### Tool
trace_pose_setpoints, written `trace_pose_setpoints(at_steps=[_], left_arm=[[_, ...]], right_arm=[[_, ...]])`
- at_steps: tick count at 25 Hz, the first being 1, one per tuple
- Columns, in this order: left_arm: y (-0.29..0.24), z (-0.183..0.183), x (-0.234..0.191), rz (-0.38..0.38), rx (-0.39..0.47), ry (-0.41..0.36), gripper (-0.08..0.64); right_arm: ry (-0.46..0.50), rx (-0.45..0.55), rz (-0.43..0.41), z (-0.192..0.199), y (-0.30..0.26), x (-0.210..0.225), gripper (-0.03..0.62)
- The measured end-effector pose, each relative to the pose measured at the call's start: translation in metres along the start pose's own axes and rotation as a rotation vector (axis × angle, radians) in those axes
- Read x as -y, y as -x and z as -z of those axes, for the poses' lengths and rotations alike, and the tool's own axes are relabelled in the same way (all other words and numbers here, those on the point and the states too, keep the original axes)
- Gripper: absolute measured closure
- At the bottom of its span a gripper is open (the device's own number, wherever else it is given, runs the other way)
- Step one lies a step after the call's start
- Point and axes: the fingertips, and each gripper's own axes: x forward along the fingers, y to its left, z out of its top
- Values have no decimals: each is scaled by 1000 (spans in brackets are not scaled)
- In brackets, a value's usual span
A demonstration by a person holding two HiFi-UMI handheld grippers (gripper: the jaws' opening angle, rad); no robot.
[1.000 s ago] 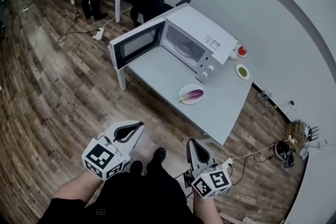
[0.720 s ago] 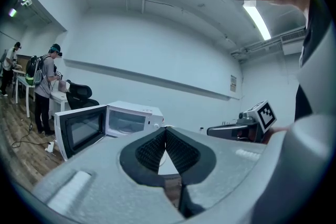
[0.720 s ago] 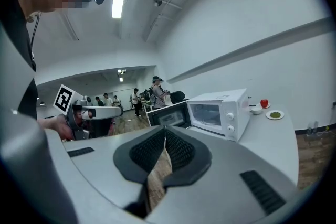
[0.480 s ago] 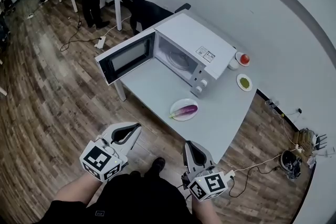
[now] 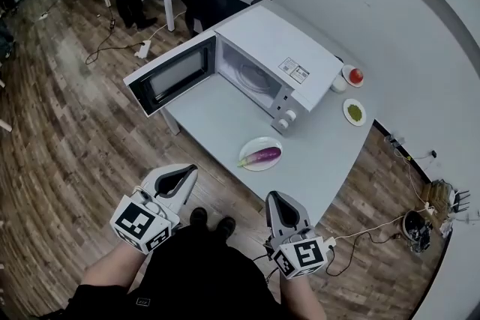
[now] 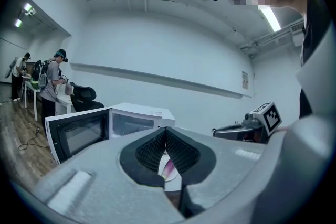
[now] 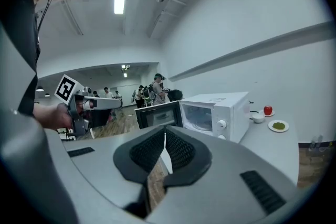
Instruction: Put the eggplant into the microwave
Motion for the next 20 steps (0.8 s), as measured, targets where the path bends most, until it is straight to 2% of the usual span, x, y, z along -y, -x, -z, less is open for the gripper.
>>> trace_pose_setpoints(at_steps=[4, 9, 15, 20], left_arm=[[-13, 2, -12, 28, 1, -34, 552], [-41, 12, -22, 65, -22, -70, 552], [-68, 21, -27, 59, -35, -41, 552], [-89, 42, -32, 62, -60, -27, 552]], right_arm=[[62, -44, 37, 2, -16, 2, 575], [120, -82, 41, 5, -40, 16, 575], [120, -122, 25, 24, -55, 40, 575], [156, -178, 14, 47, -73, 58, 575]])
